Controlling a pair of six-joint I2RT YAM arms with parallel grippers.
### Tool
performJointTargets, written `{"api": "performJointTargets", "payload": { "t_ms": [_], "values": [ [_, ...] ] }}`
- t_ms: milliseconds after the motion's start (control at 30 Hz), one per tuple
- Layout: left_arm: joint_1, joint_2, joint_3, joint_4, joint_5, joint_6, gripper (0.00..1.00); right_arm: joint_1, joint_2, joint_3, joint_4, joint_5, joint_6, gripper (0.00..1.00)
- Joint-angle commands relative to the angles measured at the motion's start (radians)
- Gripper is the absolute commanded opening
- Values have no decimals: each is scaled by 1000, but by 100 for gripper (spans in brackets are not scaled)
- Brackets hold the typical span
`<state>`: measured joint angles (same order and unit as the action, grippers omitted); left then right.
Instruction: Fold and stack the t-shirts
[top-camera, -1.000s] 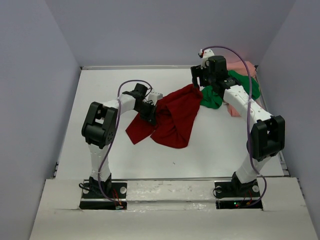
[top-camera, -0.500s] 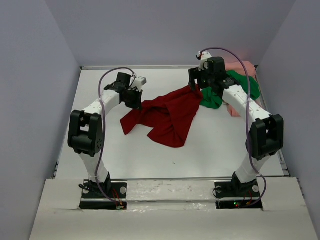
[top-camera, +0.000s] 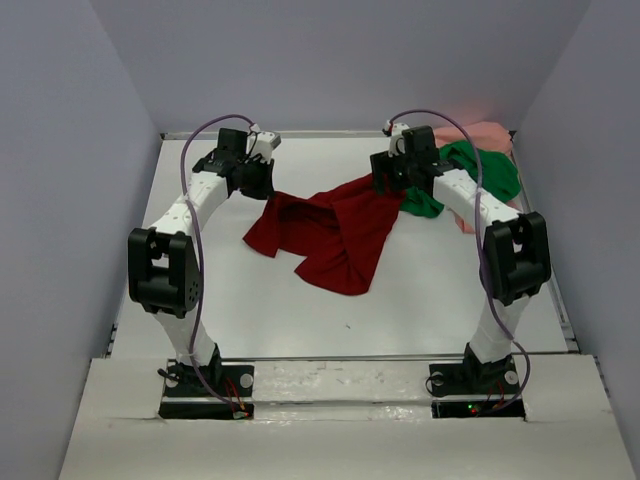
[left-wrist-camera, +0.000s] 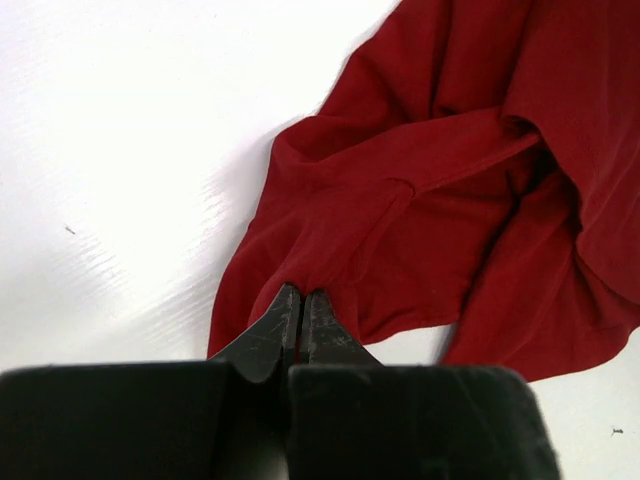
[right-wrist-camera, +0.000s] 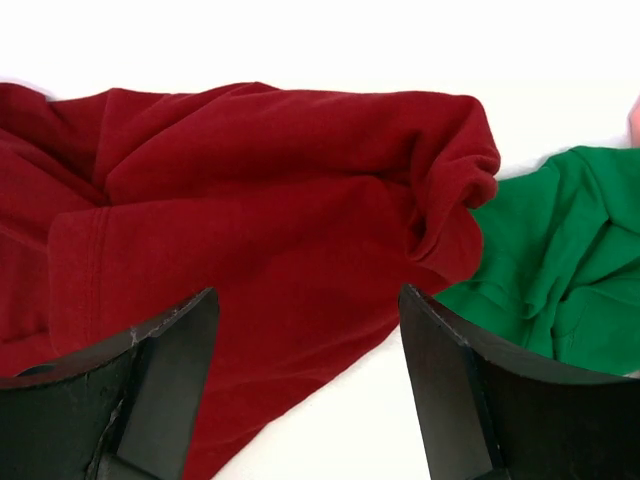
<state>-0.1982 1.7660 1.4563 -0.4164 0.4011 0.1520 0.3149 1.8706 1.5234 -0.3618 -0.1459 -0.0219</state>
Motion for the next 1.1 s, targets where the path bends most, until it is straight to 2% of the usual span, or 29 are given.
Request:
{"api": "performJointTargets", "payload": {
  "t_ms": [0,167,333,833,1067],
  "values": [
    [6,-45,23,-7,4,-5,0,4,15,46,7,-1,-18,77],
    [16,-56,18,1,5,-5,0,4,55,72,11,17,-21,77],
    [29,-72,38,-7,-4,-5,0,4,91,99,-19,-141,63,75],
    [49,-96,-14,24,2,-11,0,188,82,139,-20,-264,108,75],
    [49,-97,-24,27,15,-12,0,248,139,162,-54,-195,103,75]
  ]
}}
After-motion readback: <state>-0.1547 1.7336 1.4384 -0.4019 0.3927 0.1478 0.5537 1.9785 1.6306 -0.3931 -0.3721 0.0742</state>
